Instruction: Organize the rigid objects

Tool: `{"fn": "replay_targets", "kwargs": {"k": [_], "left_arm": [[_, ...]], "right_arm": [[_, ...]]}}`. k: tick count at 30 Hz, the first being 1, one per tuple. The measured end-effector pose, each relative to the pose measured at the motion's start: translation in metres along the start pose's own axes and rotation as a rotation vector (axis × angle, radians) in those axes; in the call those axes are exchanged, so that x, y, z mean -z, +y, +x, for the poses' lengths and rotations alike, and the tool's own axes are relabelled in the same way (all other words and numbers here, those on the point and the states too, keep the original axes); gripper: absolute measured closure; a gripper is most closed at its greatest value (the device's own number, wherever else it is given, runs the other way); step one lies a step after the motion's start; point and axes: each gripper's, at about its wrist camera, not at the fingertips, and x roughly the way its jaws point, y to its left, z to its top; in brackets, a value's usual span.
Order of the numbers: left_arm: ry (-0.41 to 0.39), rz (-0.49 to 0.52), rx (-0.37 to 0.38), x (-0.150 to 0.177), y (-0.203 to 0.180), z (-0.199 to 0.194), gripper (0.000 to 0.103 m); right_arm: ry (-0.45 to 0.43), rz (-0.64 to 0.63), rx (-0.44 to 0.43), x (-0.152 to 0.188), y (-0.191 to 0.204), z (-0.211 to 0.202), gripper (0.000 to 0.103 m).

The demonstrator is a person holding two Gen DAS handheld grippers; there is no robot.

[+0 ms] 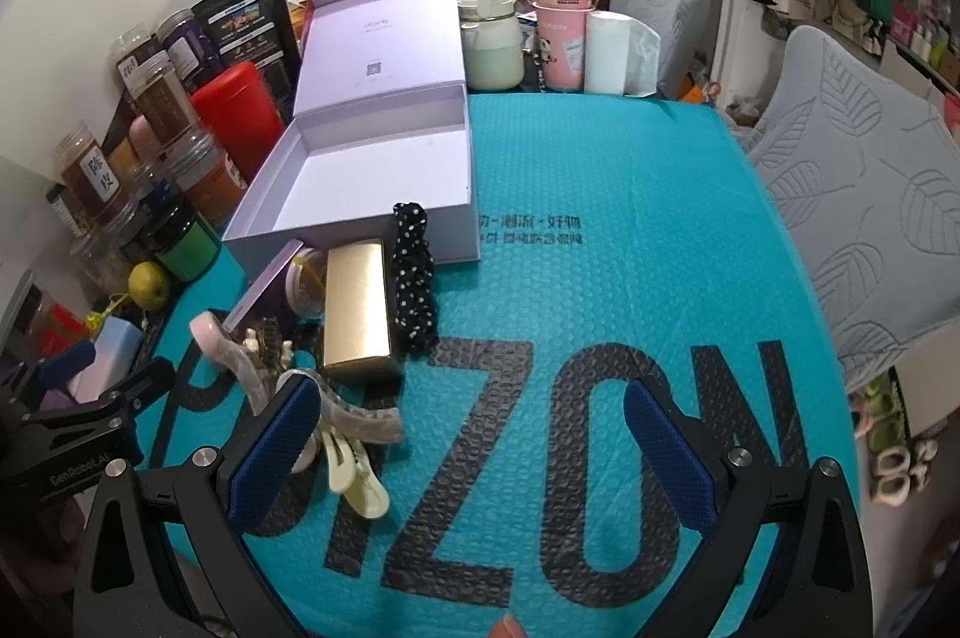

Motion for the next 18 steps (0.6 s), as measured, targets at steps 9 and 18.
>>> {"fn": "replay_targets", "kwargs": {"k": [9, 18], "left_arm": [[-0.001, 0.004, 0.002, -0.0015, -0.0011, -0.0012, 0.0], [0.002, 0.0, 0.006, 0.0009, -0.0021, -0.0025, 0.0]], "right_arm": [[-0.005, -0.002, 0.001, -0.0002, -0.0006, -0.0007, 0.0], [-0.005, -0.002, -0.006, 0.0021, -0.0017, -0.0026, 0.0]]}}
